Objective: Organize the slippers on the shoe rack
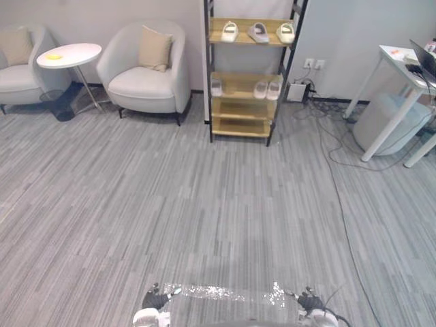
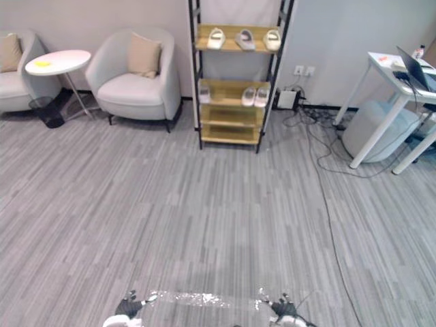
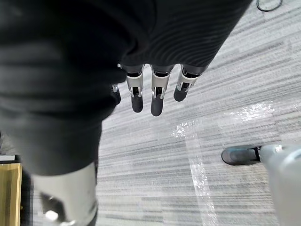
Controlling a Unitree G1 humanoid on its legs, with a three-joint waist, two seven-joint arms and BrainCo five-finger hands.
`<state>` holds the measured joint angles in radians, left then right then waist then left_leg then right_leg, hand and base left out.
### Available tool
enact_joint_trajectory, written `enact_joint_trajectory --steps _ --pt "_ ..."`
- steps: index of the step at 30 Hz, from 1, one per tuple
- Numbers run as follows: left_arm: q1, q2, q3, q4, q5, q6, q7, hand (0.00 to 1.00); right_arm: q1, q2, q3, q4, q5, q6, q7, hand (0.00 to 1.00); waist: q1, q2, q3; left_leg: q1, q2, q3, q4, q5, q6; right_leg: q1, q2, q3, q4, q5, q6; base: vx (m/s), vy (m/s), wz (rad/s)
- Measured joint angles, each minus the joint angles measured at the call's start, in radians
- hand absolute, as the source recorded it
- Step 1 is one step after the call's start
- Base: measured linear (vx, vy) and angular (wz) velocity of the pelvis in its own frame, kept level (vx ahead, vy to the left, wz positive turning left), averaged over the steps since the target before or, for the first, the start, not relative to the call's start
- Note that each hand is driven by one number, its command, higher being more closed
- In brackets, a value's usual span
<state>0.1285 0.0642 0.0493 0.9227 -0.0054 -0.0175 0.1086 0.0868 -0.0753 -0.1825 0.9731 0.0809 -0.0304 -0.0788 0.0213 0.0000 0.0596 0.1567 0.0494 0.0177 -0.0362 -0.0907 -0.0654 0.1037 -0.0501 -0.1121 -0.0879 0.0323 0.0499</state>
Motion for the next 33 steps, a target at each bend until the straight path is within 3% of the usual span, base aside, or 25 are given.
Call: enact_joint_trajectory --steps 17,29,33 --pt "-0.019 0.005 -0.028 0.034 -0.027 -0.005 -0.03 0.0 0.011 0.035 0.029 0.026 0.008 -0.001 0.013 0.0 -0.01 -0.019 0.013 0.005 0.0 0.008 -0.014 0.0 0.0 -0.006 0.001 0.007 -0.001 0.0 0.0 0.0 0.0 0.0" --pt "-0.035 0.011 -0.048 0.052 -0.014 -0.005 -0.025 0.0 0.004 0.034 0.03 0.026 0.041 -0.006 0.018 0.0 -0.015 -0.013 0.02 -0.008 0.005 0.02 -0.013 -0.001 -0.001 -0.023 0.01 0.016 0.0 -0.002 -0.003 -0.03 -0.012 -0.03" --pt "-0.057 0.011 -0.046 0.049 -0.015 -0.003 -0.024 0.0 -0.01 0.025 0.031 0.024 0.047 -0.012 0.019 0.0 -0.015 0.001 0.056 -0.087 0.038 0.026 0.153 -0.093 -0.02 -0.076 0.034 0.019 0.108 -0.082 -0.026 0.0 -0.041 -0.08"
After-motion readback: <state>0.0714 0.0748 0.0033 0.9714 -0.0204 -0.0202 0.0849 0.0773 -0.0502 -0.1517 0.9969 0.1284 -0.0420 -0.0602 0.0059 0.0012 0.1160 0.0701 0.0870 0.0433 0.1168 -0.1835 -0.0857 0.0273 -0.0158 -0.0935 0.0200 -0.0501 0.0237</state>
